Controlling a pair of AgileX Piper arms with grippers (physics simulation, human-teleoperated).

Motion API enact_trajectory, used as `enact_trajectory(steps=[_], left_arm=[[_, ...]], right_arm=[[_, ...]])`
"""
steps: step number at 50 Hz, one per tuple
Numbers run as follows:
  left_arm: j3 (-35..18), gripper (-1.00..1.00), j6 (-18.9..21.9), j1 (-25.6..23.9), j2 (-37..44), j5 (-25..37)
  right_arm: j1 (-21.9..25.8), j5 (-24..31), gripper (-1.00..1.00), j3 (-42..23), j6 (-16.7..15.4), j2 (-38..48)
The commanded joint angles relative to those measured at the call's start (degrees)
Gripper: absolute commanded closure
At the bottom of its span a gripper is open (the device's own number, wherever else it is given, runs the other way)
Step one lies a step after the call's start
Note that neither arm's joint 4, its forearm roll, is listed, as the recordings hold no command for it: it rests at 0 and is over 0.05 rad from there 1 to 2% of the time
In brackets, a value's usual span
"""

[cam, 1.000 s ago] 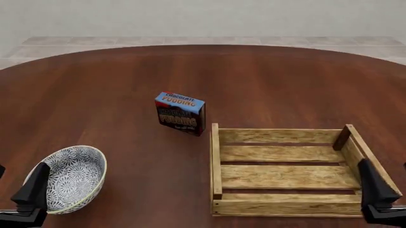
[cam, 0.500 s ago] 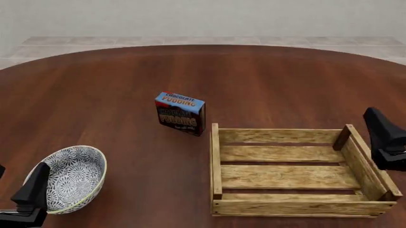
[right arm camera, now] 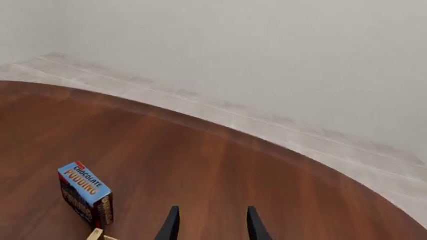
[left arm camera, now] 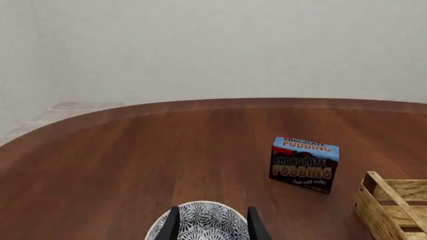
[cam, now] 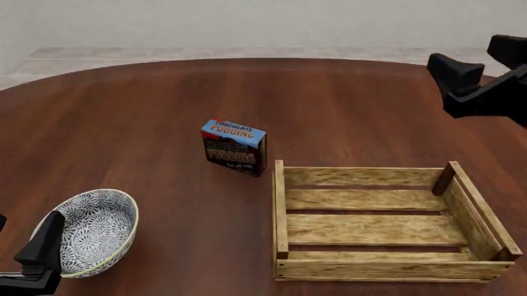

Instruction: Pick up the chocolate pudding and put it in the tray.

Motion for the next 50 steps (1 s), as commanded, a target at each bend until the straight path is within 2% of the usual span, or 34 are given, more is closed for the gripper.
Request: enact_trajectory(steps=[1,7,9,11,13,14,17,21,23,37,39,40,46,50], left_arm=[[0.0,-1.0,0.0,0.0,0.0,0.0],[0.0,-1.0,0.0,0.0,0.0,0.0],[0.0,-1.0,0.0,0.0,0.0,0.0],[0.0,-1.0,0.0,0.0,0.0,0.0],[0.0,-1.0,0.0,0.0,0.0,0.0],[0.0,-1.0,0.0,0.0,0.0,0.0],[0.0,-1.0,0.0,0.0,0.0,0.0],[0.0,-1.0,0.0,0.0,0.0,0.0],[0.0,-1.0,0.0,0.0,0.0,0.0],[0.0,-1.0,0.0,0.0,0.0,0.0],[0.0,-1.0,0.0,0.0,0.0,0.0],[0.0,-1.0,0.0,0.0,0.0,0.0],[0.0,-1.0,0.0,0.0,0.0,0.0],[0.0,-1.0,0.0,0.0,0.0,0.0]], right_arm=[[4.2,2.5,-1.0,-11.0,-1.3,11.1],[6.0,3.7,-1.0,-16.6,-1.2,17.4],[7.3,5.0,-1.0,-18.8,-0.2,19.6],[7.6,4.8,-1.0,-20.2,-1.8,21.7],[8.7,5.6,-1.0,-22.1,-1.2,23.8],[8.7,5.3,-1.0,-22.6,-2.2,24.4],[9.4,5.9,-1.0,-24.3,-1.9,26.3],[11.9,6.9,-1.0,-27.1,-3.3,29.5],[12.0,7.4,-1.0,-28.7,-2.6,30.9],[17.8,9.8,-1.0,-34.5,-4.7,37.9],[17.6,10.0,-1.0,-35.6,-4.0,38.6],[18.4,10.2,-1.0,-35.8,-4.8,39.0],[19.9,10.9,-1.0,-38.1,-4.5,41.0],[20.7,11.1,-1.0,-39.0,-5.5,42.1]])
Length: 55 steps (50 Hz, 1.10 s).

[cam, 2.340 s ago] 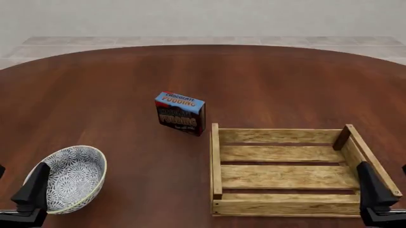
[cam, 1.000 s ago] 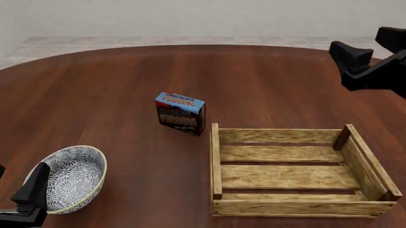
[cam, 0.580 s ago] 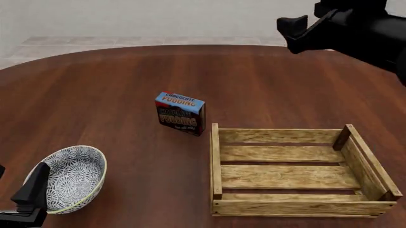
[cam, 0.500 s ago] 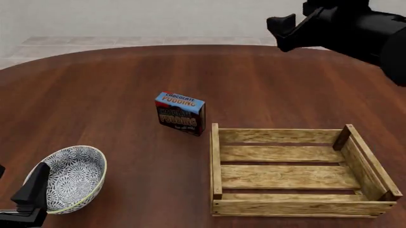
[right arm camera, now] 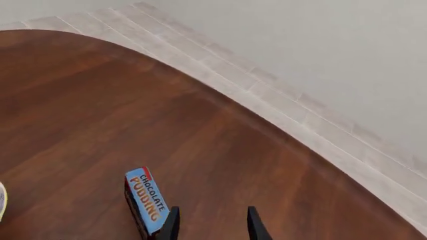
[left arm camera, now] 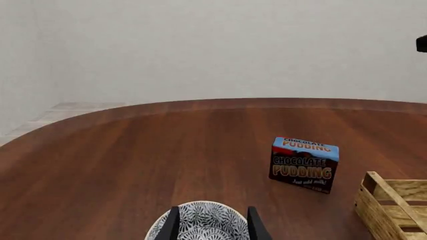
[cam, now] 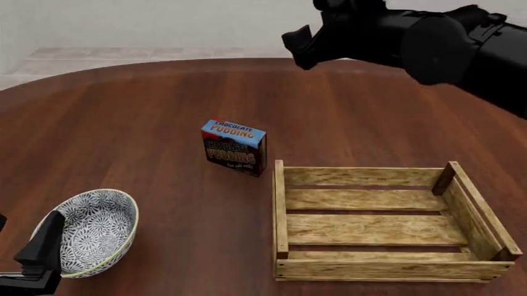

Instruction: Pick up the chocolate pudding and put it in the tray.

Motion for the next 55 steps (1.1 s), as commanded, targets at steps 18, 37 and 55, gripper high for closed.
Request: enact_trajectory(steps=[18,37,55], left_arm=[[0.0,-1.0,0.0,0.0,0.0,0.0],[0.0,-1.0,0.0,0.0,0.0,0.0],[0.0,-1.0,0.0,0.0,0.0,0.0]], right_arm=[[8.4,5.4,-1.0,-6.4,-2.5,7.2],[10.4,9.9,-1.0,-12.0,-4.8,13.0],[10.9,11.4,-1.0,-12.4,-5.6,16.1]])
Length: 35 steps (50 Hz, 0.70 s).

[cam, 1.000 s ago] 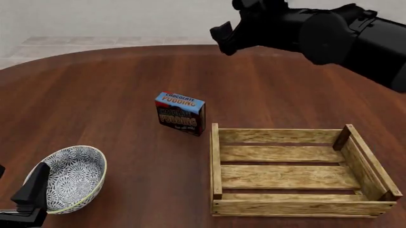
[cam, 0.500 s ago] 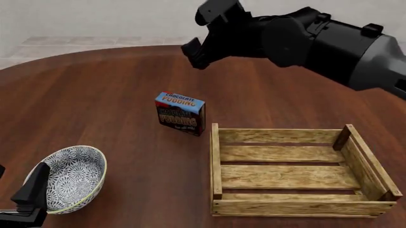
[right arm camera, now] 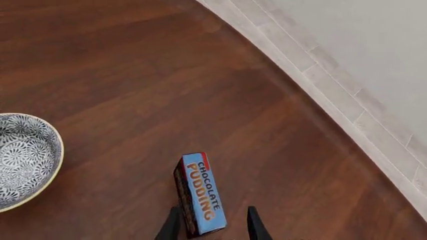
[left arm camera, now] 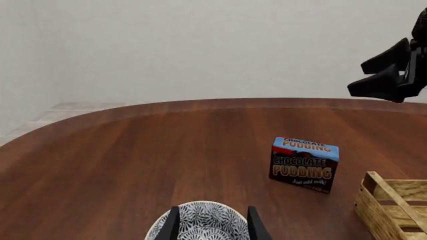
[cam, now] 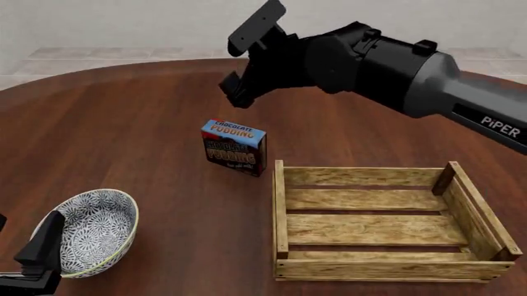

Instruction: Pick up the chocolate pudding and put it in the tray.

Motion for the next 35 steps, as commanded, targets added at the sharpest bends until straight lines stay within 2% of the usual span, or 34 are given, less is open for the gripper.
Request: enact_trajectory(steps=[1,24,35], left_arm=[[0.0,-1.0,0.0,0.0,0.0,0.0],[0.0,-1.0,0.0,0.0,0.0,0.0],[0.0,-1.0,0.0,0.0,0.0,0.0]], right_arm=[[0.6,0.9,-1.0,-0.2,-0.8,1.8],[-1.4,2.8,-1.0,-3.5,-1.7,5.2],[-0.8,5.1,-1.0,-5.3,-3.7,6.2]])
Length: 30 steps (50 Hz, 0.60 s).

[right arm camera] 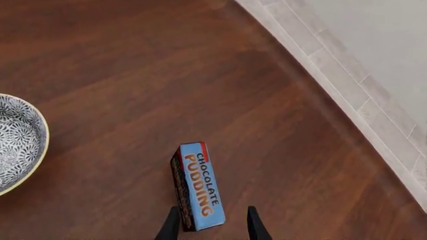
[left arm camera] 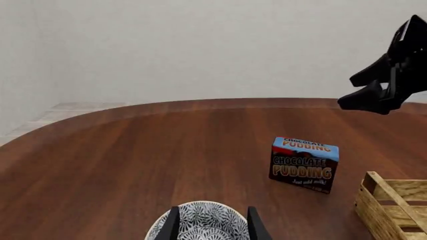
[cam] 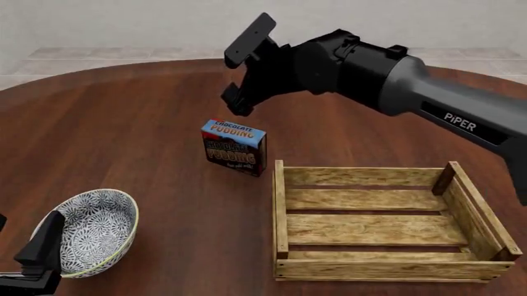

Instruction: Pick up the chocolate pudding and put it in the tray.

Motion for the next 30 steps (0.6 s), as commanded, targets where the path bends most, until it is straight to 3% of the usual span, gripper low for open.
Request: enact_trajectory(steps=[1,30], left_arm=[[0.0,-1.0,0.0,0.0,0.0,0.0],[0.0,-1.0,0.0,0.0,0.0,0.0]], right_arm=[[0.2,1.8,-1.0,-1.8,-1.5,1.2],[2.5,7.7,-1.0,-5.3,-6.1,2.4]])
